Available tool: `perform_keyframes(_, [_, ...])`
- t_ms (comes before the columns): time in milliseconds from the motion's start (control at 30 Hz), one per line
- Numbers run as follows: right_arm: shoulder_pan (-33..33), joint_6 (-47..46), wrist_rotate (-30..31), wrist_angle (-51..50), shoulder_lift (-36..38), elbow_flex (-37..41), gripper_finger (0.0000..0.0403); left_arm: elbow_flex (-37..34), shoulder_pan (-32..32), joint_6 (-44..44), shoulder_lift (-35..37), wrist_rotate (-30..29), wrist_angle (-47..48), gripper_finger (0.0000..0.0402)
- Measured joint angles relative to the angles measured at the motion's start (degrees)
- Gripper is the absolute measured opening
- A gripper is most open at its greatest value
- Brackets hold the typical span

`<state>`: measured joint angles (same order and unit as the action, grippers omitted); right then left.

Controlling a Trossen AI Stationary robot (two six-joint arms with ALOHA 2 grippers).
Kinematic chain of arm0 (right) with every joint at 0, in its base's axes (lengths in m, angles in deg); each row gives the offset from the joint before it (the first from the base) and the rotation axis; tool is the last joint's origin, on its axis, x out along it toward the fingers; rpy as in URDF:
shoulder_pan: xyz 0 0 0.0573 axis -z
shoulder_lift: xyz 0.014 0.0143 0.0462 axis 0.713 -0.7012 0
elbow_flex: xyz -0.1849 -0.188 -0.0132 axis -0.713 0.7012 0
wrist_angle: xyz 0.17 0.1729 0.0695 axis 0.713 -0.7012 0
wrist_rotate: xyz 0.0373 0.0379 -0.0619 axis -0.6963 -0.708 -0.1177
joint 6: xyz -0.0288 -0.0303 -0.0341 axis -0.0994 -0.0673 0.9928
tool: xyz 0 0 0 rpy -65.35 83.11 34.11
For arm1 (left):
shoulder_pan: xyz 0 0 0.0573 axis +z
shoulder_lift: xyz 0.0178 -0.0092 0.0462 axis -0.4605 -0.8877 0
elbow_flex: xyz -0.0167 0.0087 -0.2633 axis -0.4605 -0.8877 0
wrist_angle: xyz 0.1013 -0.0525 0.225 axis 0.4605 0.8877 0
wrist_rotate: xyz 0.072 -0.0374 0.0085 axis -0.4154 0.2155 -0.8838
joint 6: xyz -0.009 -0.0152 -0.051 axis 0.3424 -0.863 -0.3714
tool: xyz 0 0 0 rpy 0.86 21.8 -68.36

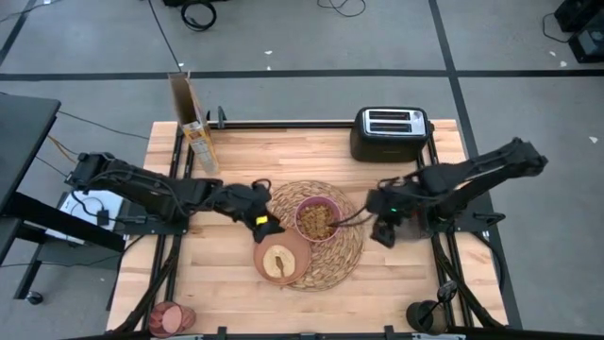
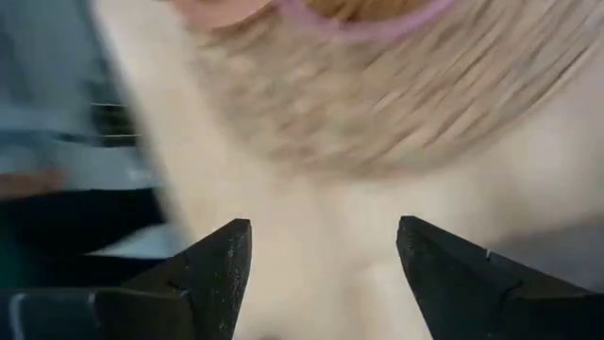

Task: Arrange a breakfast setting
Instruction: Put the black spoon on the brown placemat to the right side of the pink bowl

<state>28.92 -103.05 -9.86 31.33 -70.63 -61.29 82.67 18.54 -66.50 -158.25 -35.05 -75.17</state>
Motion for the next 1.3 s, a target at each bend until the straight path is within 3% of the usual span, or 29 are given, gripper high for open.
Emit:
perform_keyframes(100, [-5.44, -10.23, -5.91, -4.29, 0.13, -3.49, 0.0261, 0.01, 2.66, 3.71, 0.0, 1.45, -6.52, 0.021])
perform_keyframes(200, [-11.57, -14.01, -12.69, -11.06, -1.15, -6.6, 0.025, 0.01, 4.62, 6.71, 0.0, 3.36, -11.73, 0.021])
perform_keyframes(333, [-20.35, -15.4, -16.04, -16.49, -2.47, -7.33, 0.0241, 0.01, 5.62, 10.25, 0.0, 4.84, -14.81, 0.021])
perform_keyframes(500, [-26.85, -9.21, -19.65, -15.97, -4.44, -4.41, 0.0239, 0.01, 5.39, 11.6, -0.02, 6.07, -13.68, 0.021])
perform_keyframes(700, [-26.48, -4.32, -32.96, -4.36, -4.93, 6.51, 0.0239, 0.01, 3.41, 11.62, -0.02, 7.87, -13.63, 0.021])
perform_keyframes(900, [-24.47, -1.6, -37.94, 3.82, -4.95, 13.89, 0.0239, 0.01, 0.24, 10.94, -0.02, 7.65, -13.35, 0.021])
perform_keyframes(1133, [-24.3, -0.53, -48.09, 10.02, -4.95, 19.82, 0.0235, 0.01, -2.01, 8.63, -0.02, 4.33, -13.33, 0.021])
perform_keyframes(1300, [-24.28, -0.75, -50.1, 13.96, -4.95, 21.91, 0.0212, 0.01, -2.93, 7.82, -0.02, 1.89, -13.37, 0.021])
